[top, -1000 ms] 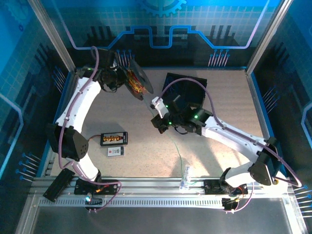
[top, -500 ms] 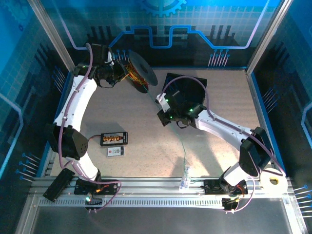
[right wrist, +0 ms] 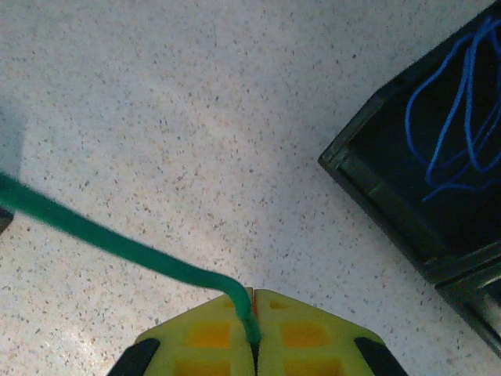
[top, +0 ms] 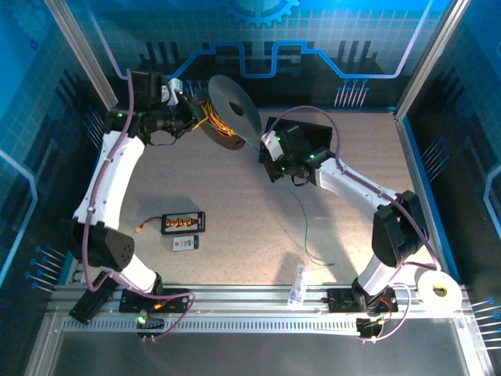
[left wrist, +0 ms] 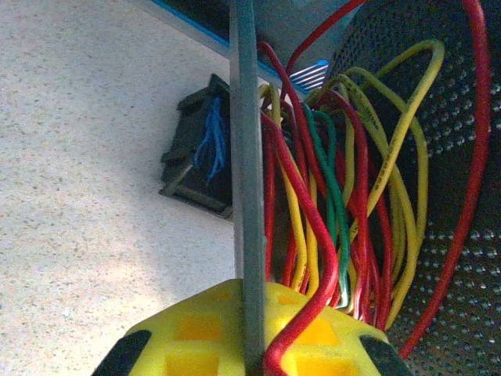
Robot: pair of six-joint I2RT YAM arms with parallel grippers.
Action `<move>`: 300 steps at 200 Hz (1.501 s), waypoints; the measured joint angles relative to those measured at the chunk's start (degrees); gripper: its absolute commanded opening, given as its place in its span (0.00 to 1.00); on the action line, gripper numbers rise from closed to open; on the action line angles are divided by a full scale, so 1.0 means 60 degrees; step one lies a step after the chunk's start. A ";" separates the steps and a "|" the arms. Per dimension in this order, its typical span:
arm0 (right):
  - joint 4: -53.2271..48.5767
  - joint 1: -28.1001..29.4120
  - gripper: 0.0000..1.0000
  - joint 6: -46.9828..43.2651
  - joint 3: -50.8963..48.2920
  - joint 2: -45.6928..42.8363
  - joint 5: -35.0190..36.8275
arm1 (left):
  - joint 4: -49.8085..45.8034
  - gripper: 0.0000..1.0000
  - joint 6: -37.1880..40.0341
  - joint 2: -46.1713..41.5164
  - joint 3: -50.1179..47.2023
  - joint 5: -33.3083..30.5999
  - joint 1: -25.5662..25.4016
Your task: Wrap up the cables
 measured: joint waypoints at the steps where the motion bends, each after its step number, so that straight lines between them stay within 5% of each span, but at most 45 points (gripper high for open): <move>1: 0.0040 -0.0011 0.00 -0.0018 0.0000 0.0000 -0.0004 | 0.0004 0.00 0.0000 -0.0022 -0.0015 0.0018 0.0000; 73: 0.0885 -0.1096 0.00 -0.0430 0.0896 0.1162 -0.0889 | 0.0918 0.00 0.0208 -0.0743 -0.1322 0.0153 -0.0339; 144: 0.0663 -0.1071 0.00 -0.0652 0.0324 0.0117 -0.0506 | 0.1202 0.00 0.0306 -0.1016 -0.1523 0.0546 -0.0423; 217: 0.1078 -0.0743 0.40 -0.0896 -0.1104 -0.1045 -0.0860 | 0.1421 0.00 0.0164 -0.0976 -0.1636 0.0670 -0.0426; 300: 0.1803 -0.0521 0.99 -0.0648 -0.1468 -0.2907 -0.2517 | 0.1424 0.00 0.0007 -0.0382 -0.1636 0.0237 -0.0357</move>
